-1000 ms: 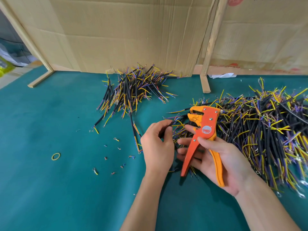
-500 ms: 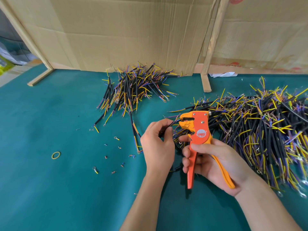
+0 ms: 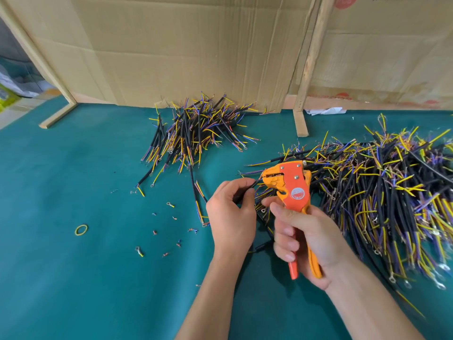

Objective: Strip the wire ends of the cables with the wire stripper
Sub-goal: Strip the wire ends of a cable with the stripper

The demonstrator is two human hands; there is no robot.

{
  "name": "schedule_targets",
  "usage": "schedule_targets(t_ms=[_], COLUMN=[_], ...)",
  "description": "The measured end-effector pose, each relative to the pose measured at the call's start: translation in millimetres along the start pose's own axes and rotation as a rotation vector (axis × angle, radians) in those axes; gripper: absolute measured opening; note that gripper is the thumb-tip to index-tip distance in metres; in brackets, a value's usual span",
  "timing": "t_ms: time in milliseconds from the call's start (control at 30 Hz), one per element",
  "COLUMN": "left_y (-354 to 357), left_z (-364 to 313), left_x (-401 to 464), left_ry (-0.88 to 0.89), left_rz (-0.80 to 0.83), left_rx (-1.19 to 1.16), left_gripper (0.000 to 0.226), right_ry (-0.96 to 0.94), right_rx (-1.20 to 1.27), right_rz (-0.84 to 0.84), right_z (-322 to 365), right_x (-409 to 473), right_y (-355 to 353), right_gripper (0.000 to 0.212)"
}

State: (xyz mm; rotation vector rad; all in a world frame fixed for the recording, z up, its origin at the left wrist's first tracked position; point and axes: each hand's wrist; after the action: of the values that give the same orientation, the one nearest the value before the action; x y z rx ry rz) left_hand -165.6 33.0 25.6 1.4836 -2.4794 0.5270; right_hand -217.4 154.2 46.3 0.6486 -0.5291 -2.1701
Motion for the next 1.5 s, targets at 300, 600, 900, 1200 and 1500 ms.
schedule_targets(t_ms=[300,600,900,1200,1500], left_y=[0.6,0.9,1.1,3.5,-45.4], left_z=[3.8,4.0,5.2,2.3,4.7], left_x=[-0.4,-1.0,-0.8,1.0,31.5], left_ry=[0.037,0.063,0.058,0.119,0.099], left_rz=[-0.148,-0.143,-0.105,0.023,0.012], left_rx=[0.044,0.038,0.038,0.045,0.344], left_gripper=[0.022,0.029,0.029,0.027,0.015], right_ry=[0.06,0.133,0.121,-0.067,-0.217], right_rx=[-0.001,-0.03,-0.062,0.056,0.261], right_rz=[0.143,0.162,0.126,-0.01,-0.057], right_z=[16.1,14.7,9.6,0.5,11.3], right_x=[-7.7,-8.8,-7.5,2.1,5.3], right_y=[-15.8,-12.4,-7.3,-2.9,-21.0], right_gripper=[0.049,0.051,0.041,0.044,0.053])
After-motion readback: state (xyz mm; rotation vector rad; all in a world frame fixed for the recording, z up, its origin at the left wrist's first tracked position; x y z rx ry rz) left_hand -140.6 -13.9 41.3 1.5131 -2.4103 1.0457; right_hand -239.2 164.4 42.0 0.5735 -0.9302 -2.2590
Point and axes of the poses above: each hand's wrist, its own x-axis towards the middle knuckle, its own y-axis out of the palm, z = x × y, and after that the axes turned 2 degrees about y, right-handed
